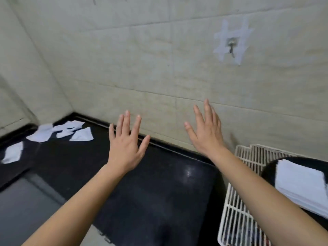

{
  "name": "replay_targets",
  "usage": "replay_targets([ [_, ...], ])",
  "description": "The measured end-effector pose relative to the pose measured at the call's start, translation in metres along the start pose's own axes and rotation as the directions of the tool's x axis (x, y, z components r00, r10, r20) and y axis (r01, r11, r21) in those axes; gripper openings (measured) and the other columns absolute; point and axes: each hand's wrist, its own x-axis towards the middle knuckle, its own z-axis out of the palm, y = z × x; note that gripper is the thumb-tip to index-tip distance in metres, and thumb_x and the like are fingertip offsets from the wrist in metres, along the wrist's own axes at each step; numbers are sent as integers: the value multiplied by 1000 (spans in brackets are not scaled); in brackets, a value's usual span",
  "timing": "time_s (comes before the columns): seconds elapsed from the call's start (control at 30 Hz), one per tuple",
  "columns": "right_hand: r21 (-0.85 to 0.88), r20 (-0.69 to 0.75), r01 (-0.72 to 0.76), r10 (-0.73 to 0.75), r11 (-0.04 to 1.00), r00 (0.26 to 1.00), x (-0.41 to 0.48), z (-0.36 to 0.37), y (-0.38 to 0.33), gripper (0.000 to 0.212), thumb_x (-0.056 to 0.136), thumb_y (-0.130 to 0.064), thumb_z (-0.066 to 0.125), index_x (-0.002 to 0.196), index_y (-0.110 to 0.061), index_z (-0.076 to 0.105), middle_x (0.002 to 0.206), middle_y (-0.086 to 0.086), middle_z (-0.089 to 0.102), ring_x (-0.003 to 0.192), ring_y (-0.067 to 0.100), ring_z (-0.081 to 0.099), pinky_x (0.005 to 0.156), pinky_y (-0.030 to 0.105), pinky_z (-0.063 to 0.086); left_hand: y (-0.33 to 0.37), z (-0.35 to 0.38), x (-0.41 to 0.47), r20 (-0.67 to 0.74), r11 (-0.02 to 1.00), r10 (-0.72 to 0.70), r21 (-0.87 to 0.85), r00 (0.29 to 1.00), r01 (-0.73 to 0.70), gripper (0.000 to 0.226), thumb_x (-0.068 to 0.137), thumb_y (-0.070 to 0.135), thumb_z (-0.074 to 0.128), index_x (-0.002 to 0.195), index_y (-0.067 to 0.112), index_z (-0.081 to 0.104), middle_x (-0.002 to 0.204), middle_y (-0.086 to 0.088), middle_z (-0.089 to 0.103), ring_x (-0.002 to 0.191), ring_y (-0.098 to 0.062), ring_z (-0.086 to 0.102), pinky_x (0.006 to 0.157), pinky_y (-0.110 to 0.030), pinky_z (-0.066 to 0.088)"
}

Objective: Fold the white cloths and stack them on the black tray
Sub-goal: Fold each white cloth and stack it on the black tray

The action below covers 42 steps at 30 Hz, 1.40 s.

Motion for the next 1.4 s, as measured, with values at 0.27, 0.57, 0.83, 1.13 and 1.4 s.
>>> replay_targets([
  [0.27, 139, 84, 294, -307, 946, 948, 4, 95, -226, 74, 98, -63, 25, 159, -22, 17, 168, 12, -2, 154, 31, 4, 122, 48, 13, -209, -48, -93, -24, 935, -322, 149, 947, 321, 74, 96, 63, 24, 157, 23, 21, 166, -13, 7, 153, -31, 5, 118, -62, 13],
  [0.57, 183, 190, 459, -489, 870, 851, -24, 211, -483, 72, 102, -56, 32, 160, -19, 13, 167, 14, -7, 154, 32, 2, 124, 48, 11, -441, -85, -202, 0, 842, -519, 171, 855, 512, 77, 94, 68, 11, 159, 26, 8, 167, -8, -8, 153, -26, -8, 121, -58, 6],
  [0.83, 194, 202, 550, -582, 812, 787, -21, 275, -613, 70, 100, -52, 41, 158, -15, 24, 166, 17, 6, 151, 37, 16, 121, 52, 23, -573, -98, -239, 12, 796, -588, 182, 809, 577, 78, 94, 67, 12, 159, 25, 8, 166, -10, -7, 153, -27, -6, 122, -55, 8],
  [1.13, 182, 294, 564, -592, 805, 750, 21, 397, -689, 71, 101, -53, 35, 159, -16, 17, 166, 17, -1, 153, 34, 8, 121, 51, 21, -699, -38, -222, 165, 774, -628, 229, 760, 590, 84, 87, 72, 3, 159, 28, -1, 165, -10, -17, 153, -26, -12, 122, -51, 7],
  [1.4, 173, 534, 503, -510, 847, 675, 84, 539, -749, 74, 103, -57, 24, 160, -19, -4, 165, 15, -17, 154, 34, -7, 125, 49, 6, -837, 40, -156, 406, 763, -645, 385, 647, 520, 74, 99, 63, 18, 158, 26, -7, 163, -12, -22, 152, -28, -16, 123, -53, 6],
])
